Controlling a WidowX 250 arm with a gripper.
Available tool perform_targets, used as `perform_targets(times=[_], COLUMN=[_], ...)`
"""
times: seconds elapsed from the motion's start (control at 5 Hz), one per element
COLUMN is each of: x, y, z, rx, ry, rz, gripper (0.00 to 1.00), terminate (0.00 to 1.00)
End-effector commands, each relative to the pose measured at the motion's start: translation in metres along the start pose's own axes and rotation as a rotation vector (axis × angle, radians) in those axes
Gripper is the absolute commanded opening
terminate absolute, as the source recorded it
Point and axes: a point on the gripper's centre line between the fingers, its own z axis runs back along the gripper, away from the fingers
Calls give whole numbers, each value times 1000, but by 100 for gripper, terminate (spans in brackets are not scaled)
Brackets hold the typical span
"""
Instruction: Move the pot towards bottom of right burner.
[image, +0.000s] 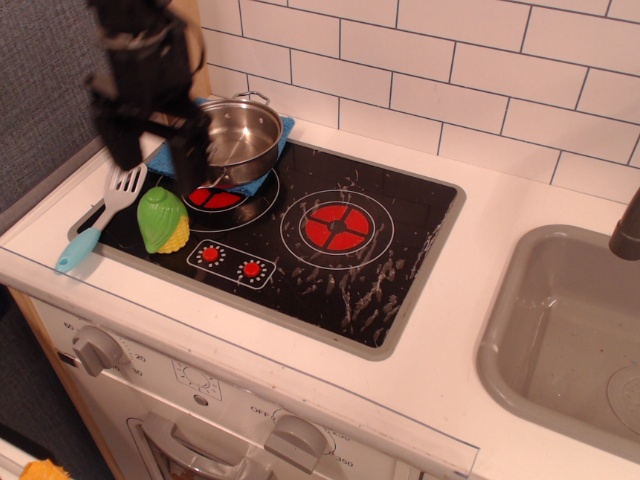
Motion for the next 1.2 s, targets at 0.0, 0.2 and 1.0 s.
perform_targets(times=[0.0,0.2,1.0], x=[64,79,86], y=[-8,-13,-4], z=[7,-15,-41], rx=[23,61,51], ry=[-45,-16,-13], rz=[-41,-45,-5], gripper=[100,100,0], terminate=[0,0,0])
